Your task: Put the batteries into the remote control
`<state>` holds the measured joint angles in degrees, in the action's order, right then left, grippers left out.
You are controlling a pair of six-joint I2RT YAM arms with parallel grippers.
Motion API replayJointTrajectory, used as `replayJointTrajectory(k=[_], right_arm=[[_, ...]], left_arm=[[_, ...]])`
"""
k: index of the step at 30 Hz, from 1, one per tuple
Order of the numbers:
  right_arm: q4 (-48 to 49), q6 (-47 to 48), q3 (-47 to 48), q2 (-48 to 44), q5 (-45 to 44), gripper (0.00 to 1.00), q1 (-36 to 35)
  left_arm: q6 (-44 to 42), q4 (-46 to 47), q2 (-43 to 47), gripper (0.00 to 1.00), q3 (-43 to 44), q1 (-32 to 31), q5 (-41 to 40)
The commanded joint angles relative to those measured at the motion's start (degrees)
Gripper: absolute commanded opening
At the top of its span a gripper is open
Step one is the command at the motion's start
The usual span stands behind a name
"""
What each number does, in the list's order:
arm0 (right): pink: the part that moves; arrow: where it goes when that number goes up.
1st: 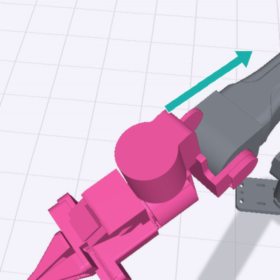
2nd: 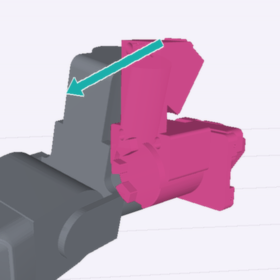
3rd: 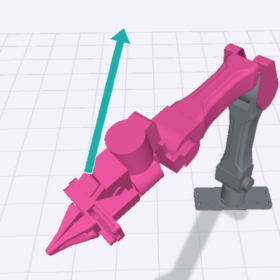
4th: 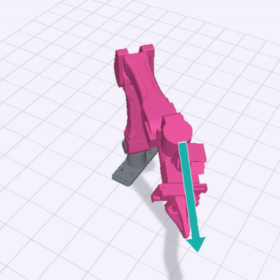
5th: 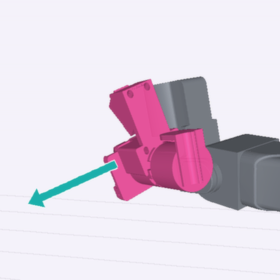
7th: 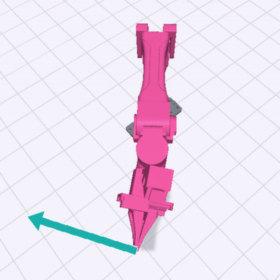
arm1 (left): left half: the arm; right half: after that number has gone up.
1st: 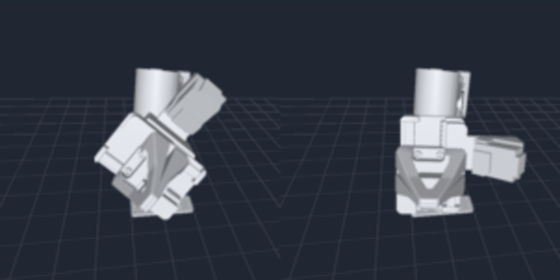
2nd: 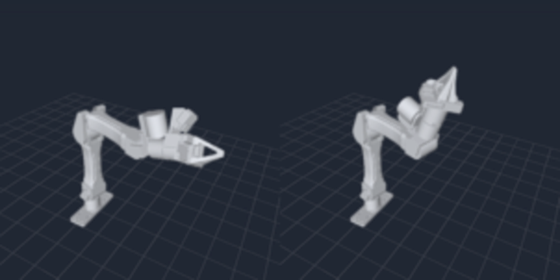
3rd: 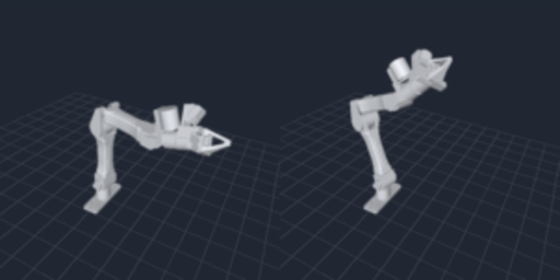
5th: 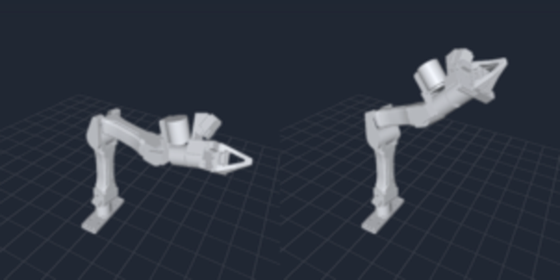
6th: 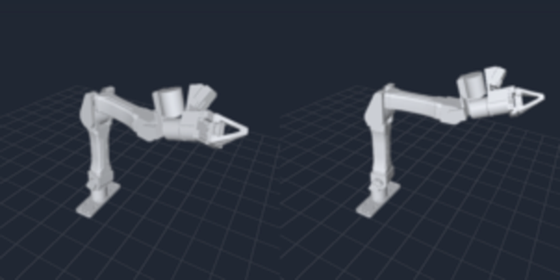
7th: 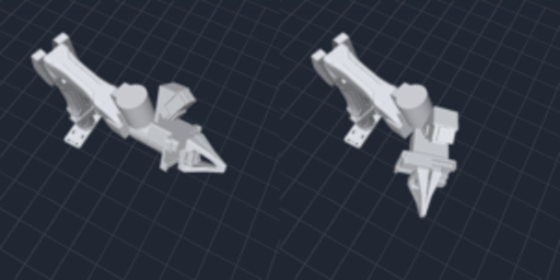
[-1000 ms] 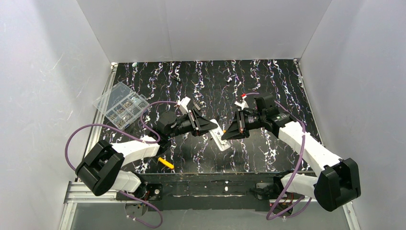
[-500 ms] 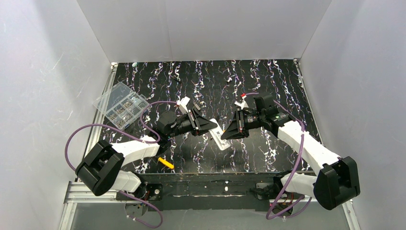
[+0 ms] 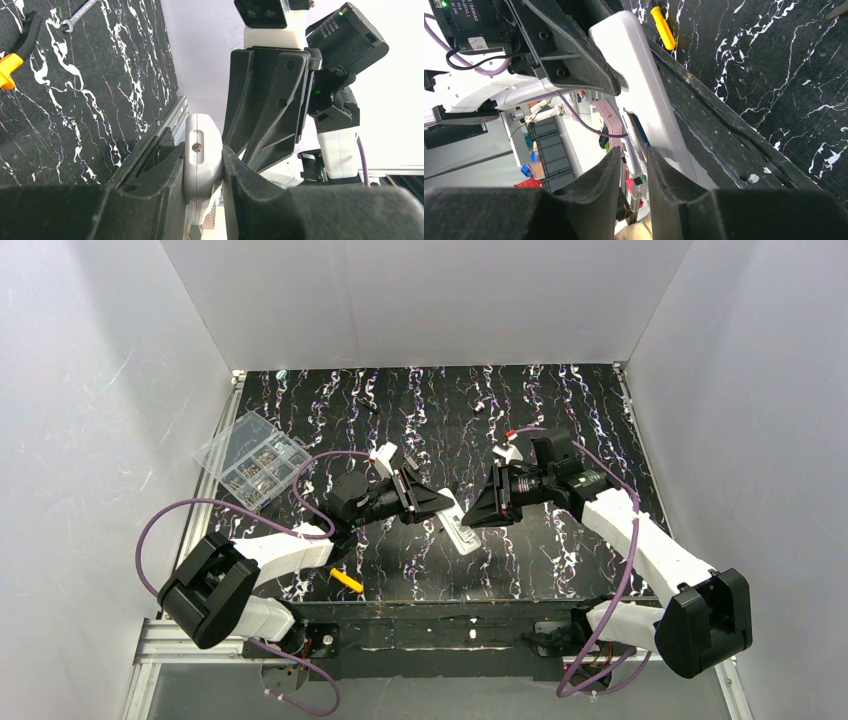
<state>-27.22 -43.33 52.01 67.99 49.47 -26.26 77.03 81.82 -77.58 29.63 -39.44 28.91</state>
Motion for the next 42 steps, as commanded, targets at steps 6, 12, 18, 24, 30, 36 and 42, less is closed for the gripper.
replayJointTrajectory(k=[6,12,18,24,30,36,42], right_arm=[[-2.25,1.98,2.11,-0.56,-3.48,0.36,0.25],[-3.57,2.89,2.71,-0.78,-4.24,0.36,0.25],[-6.08,4.41,5.34,-1.68,-7.42,0.36,0.25],[-8.35,7.24,7.72,-3.42,-11.58,0.36,0.24],[-8.49,13.05,8.54,-8.67,-19.34,0.36,0.25],[-6.16,20.69,6.62,-15.05,-26.95,0.36,0.25],[-0.68,23.79,3.67,-18.42,-34.06,0.31,0.27]], left_arm=[[0.92,6.6,1.47,0.0,2.11,-0.28,2.65],[0.94,6.59,1.38,0.0,2.12,-0.21,2.71],[1.01,6.6,1.51,0.0,2.06,-0.28,2.73],[1.08,6.59,1.54,0.0,2.19,-0.29,2.64],[1.31,6.57,1.71,0.0,2.85,-0.27,3.36],[2.26,6.59,1.51,0.0,3.84,-0.27,4.57],[3.01,6.59,1.22,0.0,4.3,-0.26,4.89]])
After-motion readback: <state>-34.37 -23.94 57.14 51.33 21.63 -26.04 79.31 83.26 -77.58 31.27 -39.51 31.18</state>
